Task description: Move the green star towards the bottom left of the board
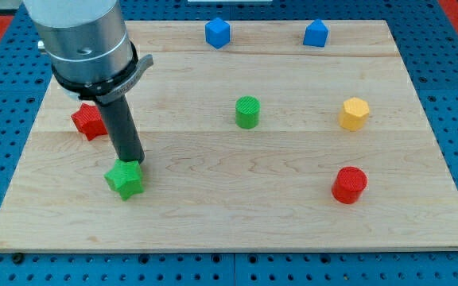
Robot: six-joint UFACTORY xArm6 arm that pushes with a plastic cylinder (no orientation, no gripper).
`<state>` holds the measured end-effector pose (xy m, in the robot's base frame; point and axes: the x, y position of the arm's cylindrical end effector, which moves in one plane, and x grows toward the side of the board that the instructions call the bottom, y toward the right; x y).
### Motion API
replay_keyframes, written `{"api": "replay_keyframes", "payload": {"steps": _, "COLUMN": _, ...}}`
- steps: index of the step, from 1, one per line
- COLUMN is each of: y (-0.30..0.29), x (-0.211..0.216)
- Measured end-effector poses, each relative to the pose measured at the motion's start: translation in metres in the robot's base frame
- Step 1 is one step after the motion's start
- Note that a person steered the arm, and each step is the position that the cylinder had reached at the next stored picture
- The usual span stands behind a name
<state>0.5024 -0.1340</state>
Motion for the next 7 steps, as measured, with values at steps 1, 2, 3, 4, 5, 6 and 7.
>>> {"api": "replay_keyframes", "payload": {"steps": 1, "y": 0.013, "x": 0.012}}
{"api": "replay_keyframes", "payload": {"steps": 2, "y": 0.047, "x": 0.016}}
{"api": "replay_keyframes", "payload": {"steps": 3, "y": 0.036, "x": 0.033}}
{"api": "replay_keyframes", "payload": {"steps": 4, "y": -0.029, "x": 0.033}}
{"api": "replay_keyframes", "payload": {"steps": 5, "y": -0.054, "x": 0.032}}
{"api": "replay_keyframes", "payload": {"steps": 6, "y": -0.012, "x": -0.006}}
{"api": "replay_keyframes", "payload": {"steps": 7, "y": 0.029, "x": -0.085}}
